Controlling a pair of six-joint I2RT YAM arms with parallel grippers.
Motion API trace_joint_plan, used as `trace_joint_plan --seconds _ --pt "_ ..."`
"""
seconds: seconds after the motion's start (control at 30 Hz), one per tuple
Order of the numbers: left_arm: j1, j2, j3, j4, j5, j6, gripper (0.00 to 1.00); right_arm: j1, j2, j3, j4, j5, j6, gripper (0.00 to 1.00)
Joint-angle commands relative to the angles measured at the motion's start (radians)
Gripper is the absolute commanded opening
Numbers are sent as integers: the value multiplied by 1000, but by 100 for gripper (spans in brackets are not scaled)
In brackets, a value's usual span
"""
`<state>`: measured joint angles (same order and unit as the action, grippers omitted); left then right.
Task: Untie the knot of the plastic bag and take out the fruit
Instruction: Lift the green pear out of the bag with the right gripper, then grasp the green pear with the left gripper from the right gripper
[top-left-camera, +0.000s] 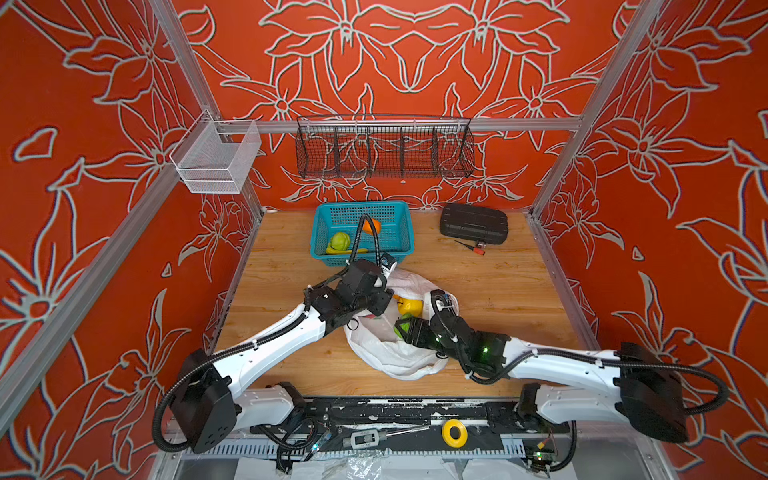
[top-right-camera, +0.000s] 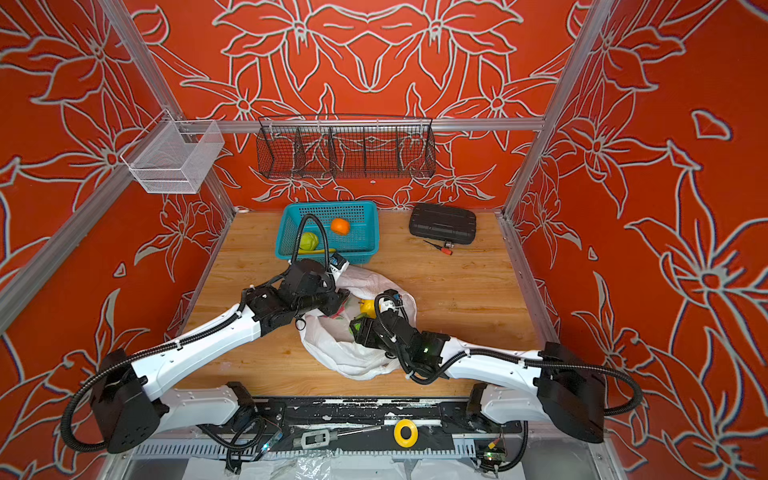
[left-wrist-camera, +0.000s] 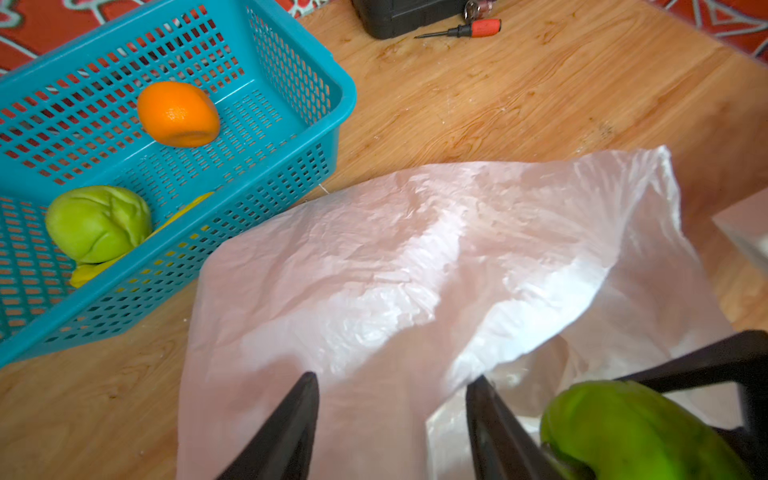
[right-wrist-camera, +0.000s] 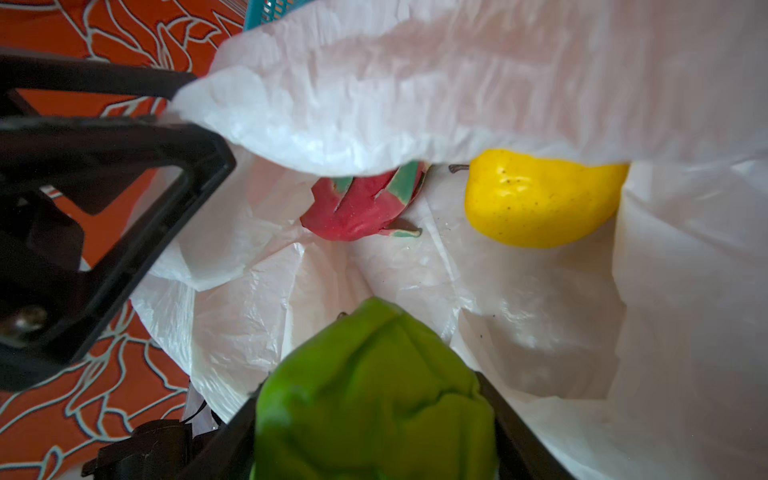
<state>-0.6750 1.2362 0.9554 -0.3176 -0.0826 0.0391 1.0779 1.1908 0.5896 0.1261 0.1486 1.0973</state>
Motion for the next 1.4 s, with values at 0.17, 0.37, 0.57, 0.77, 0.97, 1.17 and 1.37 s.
trace_joint_plan --seconds 0.17,0.37,0.57,0.77,0.97,1.17,1.37 --pt "6 -132 -1 25 90 -54 78 7 -141 30 -119 -7 -59 49" --pt "5 -241 -23 38 120 -79 93 5 -217 82 -196 57 -103 48" --pt "6 -389 -99 152 299 -21 98 -33 -244 179 -271 110 -188 49" --pt "0 -451 -188 317 460 37 100 -160 -221 281 -296 -7 -198 49" --pt "-67 -411 -208 413 411 183 100 -294 -208 334 -284 -155 -138 49" --pt "-153 -304 -179 515 255 348 100 -379 -189 328 -196 -342 -3 49" --pt "-163 -205 -147 609 203 402 100 -389 -183 256 -70 -405 147 49"
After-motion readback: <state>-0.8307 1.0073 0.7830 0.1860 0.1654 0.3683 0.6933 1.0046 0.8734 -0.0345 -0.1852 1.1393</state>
